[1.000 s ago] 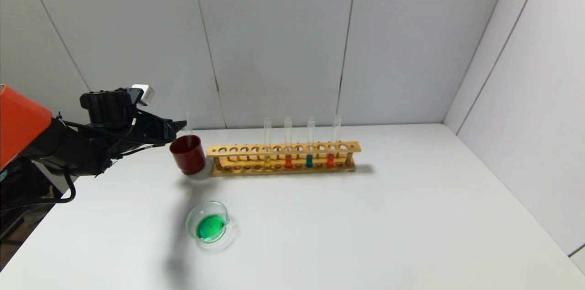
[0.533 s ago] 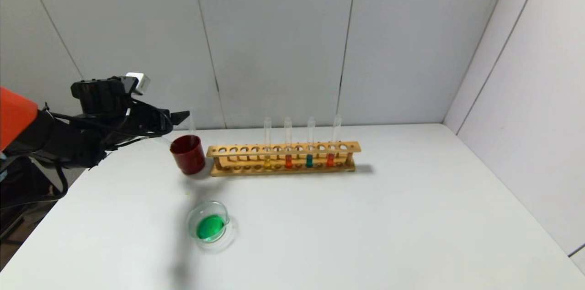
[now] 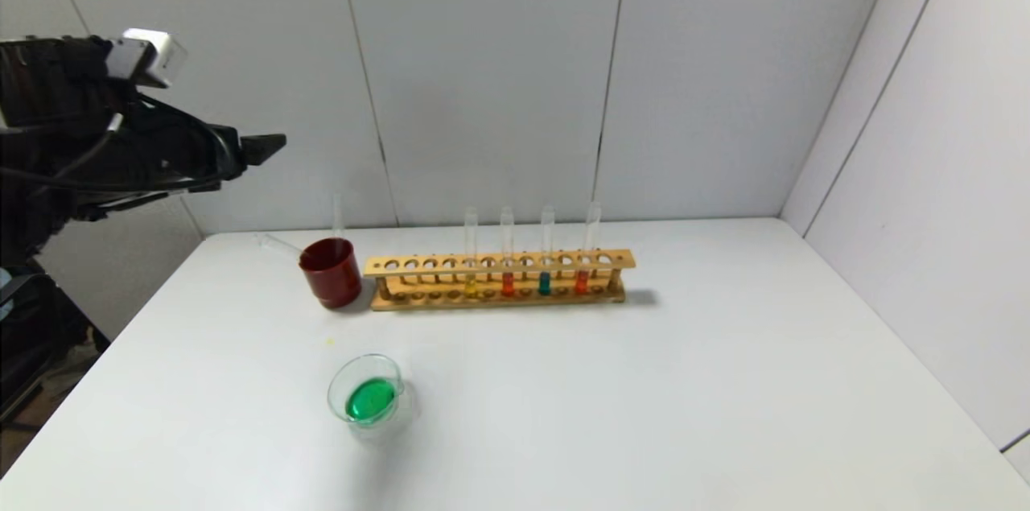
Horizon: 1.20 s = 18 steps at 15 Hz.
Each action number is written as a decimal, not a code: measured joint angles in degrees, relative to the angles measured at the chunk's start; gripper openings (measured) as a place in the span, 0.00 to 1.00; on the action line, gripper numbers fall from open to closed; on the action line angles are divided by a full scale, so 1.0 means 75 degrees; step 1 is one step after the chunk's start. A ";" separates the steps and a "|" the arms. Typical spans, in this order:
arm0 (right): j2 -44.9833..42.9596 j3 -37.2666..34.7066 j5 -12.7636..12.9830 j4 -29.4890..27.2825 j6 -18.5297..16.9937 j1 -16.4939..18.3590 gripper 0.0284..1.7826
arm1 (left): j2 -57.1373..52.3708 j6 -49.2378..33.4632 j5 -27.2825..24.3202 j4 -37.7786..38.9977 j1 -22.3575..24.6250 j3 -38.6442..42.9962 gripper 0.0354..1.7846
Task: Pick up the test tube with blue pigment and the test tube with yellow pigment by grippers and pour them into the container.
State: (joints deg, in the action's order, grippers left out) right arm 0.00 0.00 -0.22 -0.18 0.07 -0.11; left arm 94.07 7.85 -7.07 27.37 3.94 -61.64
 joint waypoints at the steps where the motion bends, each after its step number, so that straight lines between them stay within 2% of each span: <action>1: 0.0000 0.0000 -0.0003 0.0003 0.0000 0.0000 0.98 | -0.0562 0.0036 0.0271 -0.0099 -0.0015 0.0306 0.98; 8: 0.0000 0.0000 -0.0003 0.0000 0.0000 0.0000 0.98 | -0.5263 0.0088 0.1489 -0.0525 0.0003 0.3828 0.98; 12: 0.0000 0.0000 -0.0003 0.0000 0.0000 0.0000 0.98 | -0.8221 0.0055 0.1643 -0.1655 -0.0005 0.5193 0.98; 14: 0.0000 0.0000 -0.0003 0.0000 0.0000 0.0000 0.98 | -0.9619 -0.0073 0.1354 -0.2279 -0.0128 0.5661 0.98; 18: 0.0000 0.0000 -0.0003 0.0000 0.0000 0.0002 0.98 | -1.1784 -0.0356 -0.0042 -0.2107 -0.0397 0.7090 0.98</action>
State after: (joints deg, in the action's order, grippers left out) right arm 0.00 0.00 -0.24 -0.18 0.07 -0.10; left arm 5.69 5.18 -7.39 11.57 0.96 -8.46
